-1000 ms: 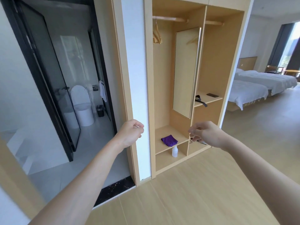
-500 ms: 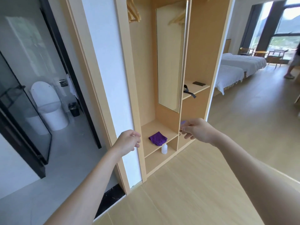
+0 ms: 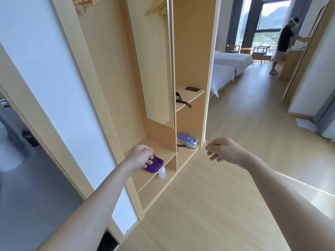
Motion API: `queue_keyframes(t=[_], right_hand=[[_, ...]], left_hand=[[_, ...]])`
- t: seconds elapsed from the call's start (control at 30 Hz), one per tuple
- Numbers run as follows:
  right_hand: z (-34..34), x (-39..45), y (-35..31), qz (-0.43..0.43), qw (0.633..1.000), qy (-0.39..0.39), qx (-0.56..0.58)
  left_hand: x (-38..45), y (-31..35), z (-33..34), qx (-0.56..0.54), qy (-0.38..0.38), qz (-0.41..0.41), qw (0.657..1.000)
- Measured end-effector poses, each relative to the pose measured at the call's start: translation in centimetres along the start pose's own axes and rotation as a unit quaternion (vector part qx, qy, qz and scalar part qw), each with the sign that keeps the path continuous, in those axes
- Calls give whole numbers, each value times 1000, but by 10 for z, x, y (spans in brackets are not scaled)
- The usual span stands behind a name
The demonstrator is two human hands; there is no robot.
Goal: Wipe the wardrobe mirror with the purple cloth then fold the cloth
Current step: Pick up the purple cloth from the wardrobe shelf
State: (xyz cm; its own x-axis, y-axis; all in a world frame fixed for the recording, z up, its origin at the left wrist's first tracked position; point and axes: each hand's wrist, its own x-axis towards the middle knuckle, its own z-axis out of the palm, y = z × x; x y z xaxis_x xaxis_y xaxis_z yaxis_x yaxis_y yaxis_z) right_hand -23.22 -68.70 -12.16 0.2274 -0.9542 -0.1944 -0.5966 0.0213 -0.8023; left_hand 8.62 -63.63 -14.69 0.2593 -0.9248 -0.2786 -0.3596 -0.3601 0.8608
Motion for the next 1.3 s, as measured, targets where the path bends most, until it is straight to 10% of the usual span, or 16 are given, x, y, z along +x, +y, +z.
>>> queue_keyframes(t=[0.43, 0.67, 1.07, 1.3], right_hand=[[-60, 288, 22, 24, 994, -103, 28], [28, 371, 14, 43, 976, -178, 118], [209, 459, 68, 132, 890, -400, -177], [230, 549, 84, 164, 896, -354, -212]], left_hand=[[177, 33, 29, -55, 125, -82, 987], [224, 13, 31, -91, 164, -142, 972], [343, -117, 82, -84, 32, -358, 929], [378, -161, 75, -16, -30, -407, 913]])
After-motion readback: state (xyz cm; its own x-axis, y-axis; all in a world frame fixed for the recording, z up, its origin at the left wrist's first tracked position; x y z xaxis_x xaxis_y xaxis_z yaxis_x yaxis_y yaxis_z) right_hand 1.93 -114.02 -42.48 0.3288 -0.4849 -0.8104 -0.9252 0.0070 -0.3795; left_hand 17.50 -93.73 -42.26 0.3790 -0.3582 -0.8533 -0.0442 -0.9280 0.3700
